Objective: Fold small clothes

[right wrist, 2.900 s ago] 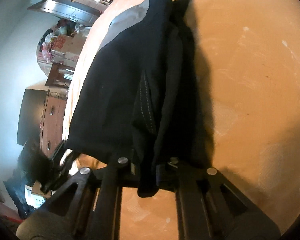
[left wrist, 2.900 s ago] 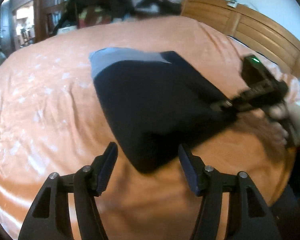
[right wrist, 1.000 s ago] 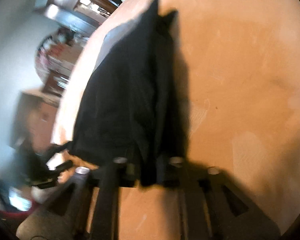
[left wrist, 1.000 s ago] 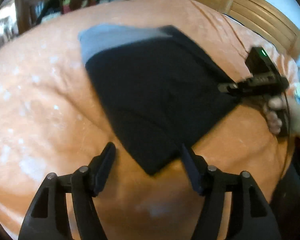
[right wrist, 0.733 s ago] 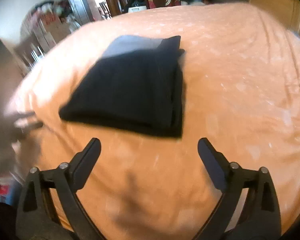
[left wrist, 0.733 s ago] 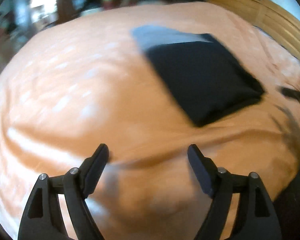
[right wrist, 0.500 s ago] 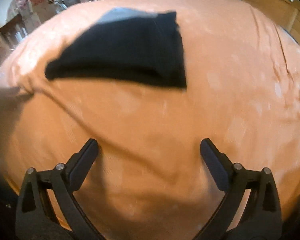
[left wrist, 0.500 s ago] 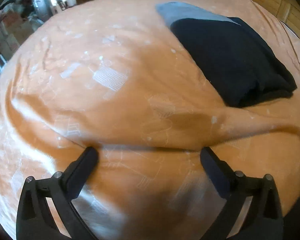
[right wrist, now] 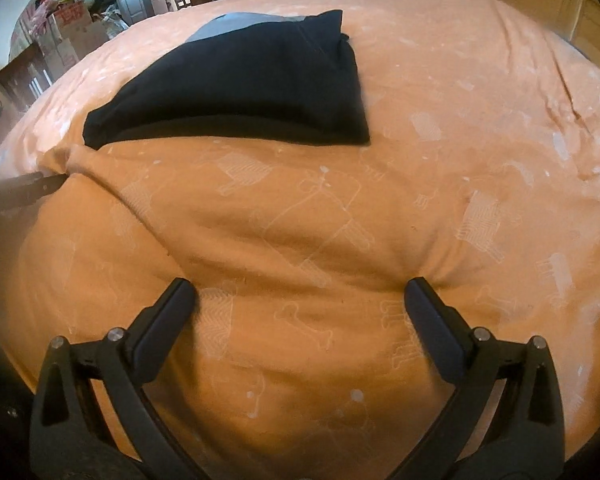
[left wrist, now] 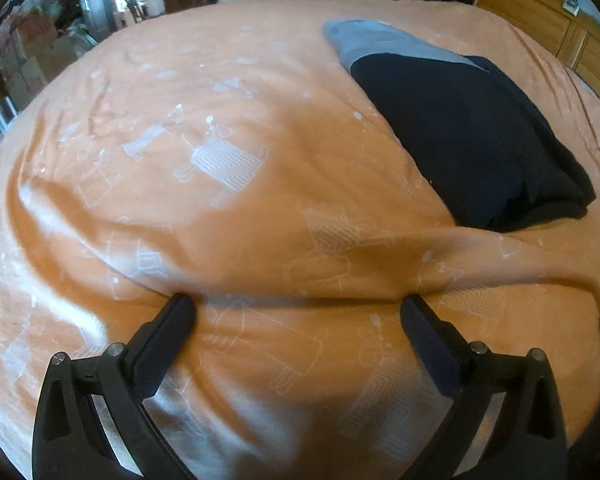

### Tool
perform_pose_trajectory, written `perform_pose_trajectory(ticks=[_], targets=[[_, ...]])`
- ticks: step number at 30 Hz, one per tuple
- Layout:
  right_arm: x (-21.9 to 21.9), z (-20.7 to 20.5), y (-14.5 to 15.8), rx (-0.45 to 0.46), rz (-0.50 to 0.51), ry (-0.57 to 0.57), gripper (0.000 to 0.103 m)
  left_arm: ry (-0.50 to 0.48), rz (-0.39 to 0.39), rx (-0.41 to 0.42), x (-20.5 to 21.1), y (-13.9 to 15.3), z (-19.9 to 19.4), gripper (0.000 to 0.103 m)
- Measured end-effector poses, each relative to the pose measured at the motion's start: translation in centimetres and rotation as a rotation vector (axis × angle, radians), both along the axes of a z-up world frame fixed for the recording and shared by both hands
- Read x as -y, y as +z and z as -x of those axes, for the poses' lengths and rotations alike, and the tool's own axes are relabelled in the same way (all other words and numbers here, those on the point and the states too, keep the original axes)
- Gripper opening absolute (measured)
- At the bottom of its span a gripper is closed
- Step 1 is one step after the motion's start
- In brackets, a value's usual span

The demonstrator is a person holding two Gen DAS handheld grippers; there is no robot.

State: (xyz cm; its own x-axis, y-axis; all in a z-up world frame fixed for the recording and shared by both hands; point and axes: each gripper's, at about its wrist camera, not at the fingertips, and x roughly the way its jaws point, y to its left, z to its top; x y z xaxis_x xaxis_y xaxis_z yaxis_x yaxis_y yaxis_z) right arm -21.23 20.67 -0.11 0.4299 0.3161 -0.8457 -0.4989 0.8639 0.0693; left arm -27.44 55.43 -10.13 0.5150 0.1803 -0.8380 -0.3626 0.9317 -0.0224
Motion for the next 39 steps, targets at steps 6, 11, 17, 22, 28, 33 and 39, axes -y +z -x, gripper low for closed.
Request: perform_pose_trajectory(ticks=[6,11,17,22,28,33,39], targets=[[0.2,1.0,0.2,0.028,-0.016,-0.01,0.103,0.002,-0.007,0.005,0.2,-0.2,-0.1,0.103],[-0.4,0.7,0.1,0.02,0.015,-0.015,0.103,-0.001,0.01,-0.004,0.1,-0.1,-0.1,0.103],[-1.0,1.0,1.3,0.051,0.088,-0.014,0.103,0.011,0.003,-0.011,0.3,1.7,0.5,0.102],[-1.2,1.6,5.9,0.143,0.104,-0.028,0.103,0.019,-0.063,0.095,1.5,7.5,2.1,0.099],[-2.1,3.5,20.1,0.411,0.019,-0.021,0.103,-0.003,-0.234,0.458,4.9,23.7,5.8,0.099],[-1.3,7.6,31.1,0.687,-0.069,-0.178,0.103,-0.029,-0.348,0.803,9.1,35.9,12.3,0.103],[-2.0,6.1,29.8,0.562,-0.025,-0.194,0.103,-0.069,-0.341,0.828,12.1,37.6,14.2,0.103]])
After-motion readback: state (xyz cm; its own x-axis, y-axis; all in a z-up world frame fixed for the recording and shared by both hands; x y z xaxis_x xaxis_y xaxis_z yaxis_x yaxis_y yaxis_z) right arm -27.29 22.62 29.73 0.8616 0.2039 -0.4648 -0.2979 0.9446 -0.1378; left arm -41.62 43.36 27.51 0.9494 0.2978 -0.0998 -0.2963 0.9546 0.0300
